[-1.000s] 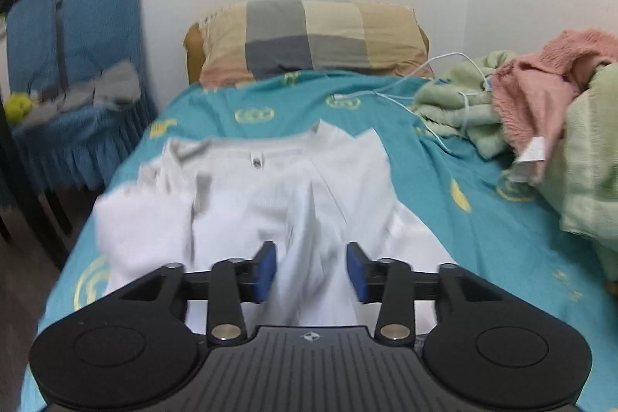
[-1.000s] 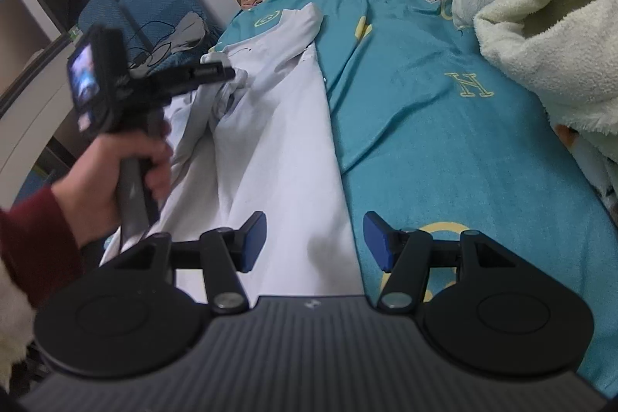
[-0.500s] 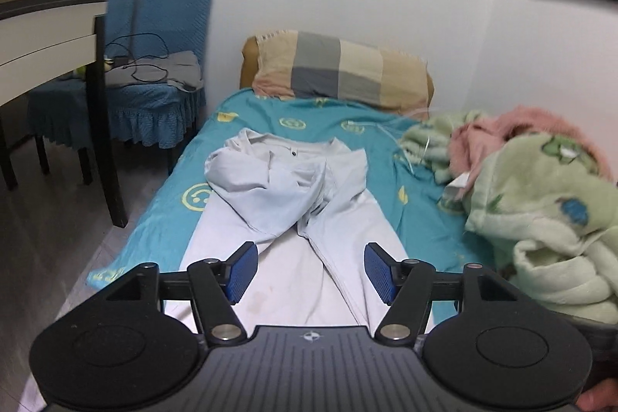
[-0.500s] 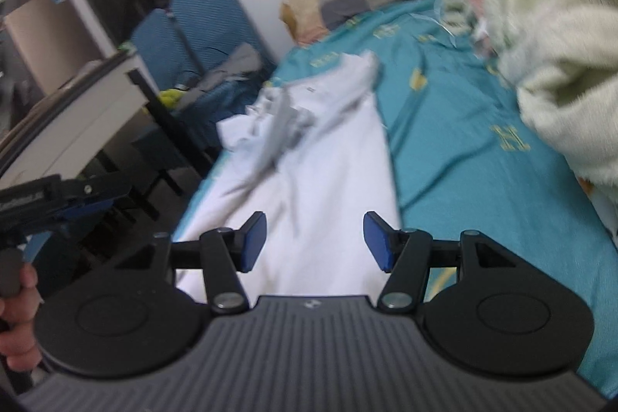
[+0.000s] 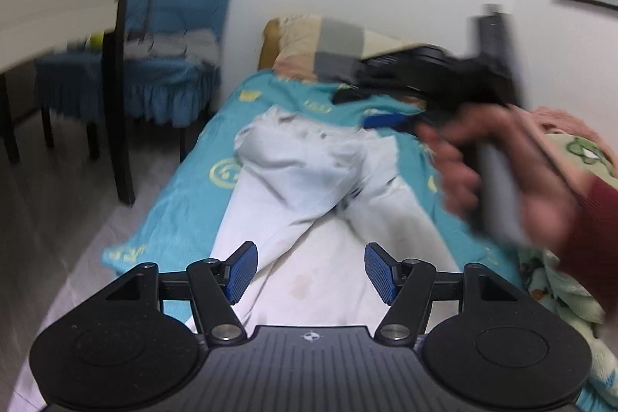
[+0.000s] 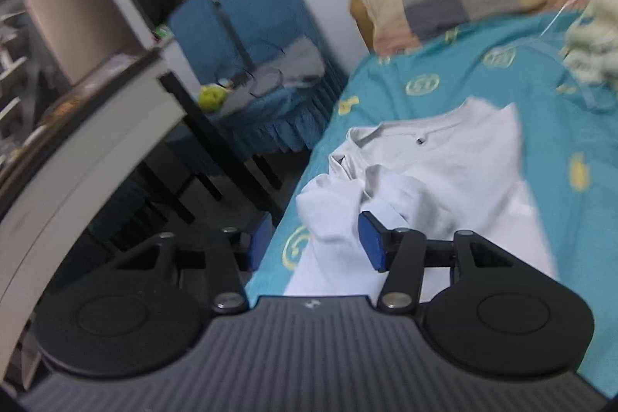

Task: Fold clothes
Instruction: 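Grasp the folded T-shirt edge with the right tool and fold it over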

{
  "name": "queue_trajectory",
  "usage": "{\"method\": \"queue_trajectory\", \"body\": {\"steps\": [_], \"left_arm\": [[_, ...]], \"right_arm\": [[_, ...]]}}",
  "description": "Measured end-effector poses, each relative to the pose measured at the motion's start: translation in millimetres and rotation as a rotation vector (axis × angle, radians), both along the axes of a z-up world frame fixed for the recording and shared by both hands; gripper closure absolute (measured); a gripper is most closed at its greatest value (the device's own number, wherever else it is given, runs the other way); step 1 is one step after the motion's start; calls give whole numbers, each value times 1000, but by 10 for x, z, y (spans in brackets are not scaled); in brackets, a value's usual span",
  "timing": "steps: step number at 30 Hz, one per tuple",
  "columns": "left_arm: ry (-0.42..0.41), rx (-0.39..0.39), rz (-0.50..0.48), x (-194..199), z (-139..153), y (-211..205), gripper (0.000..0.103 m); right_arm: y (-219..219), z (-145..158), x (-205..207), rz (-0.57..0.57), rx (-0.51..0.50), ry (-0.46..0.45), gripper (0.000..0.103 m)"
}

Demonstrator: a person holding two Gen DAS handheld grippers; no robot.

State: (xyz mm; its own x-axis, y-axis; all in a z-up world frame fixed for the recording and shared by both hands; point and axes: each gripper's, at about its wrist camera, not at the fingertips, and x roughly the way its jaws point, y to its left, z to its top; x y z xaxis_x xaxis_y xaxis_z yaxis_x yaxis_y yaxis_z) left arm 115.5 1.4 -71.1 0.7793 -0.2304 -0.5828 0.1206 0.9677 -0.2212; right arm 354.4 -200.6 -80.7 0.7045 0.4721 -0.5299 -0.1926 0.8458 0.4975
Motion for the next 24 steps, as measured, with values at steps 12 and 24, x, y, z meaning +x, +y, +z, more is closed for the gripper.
{"method": "queue_trajectory", "body": {"steps": [12,24], "left_arm": [[81,-127,40,253,-243,431,39],[75,-102,35,84,-171,343,39]], "right_arm": [[423,-893,1327,-200,-58,245,94],[-298,-485,1180,-441,-50,-29,99]]}}
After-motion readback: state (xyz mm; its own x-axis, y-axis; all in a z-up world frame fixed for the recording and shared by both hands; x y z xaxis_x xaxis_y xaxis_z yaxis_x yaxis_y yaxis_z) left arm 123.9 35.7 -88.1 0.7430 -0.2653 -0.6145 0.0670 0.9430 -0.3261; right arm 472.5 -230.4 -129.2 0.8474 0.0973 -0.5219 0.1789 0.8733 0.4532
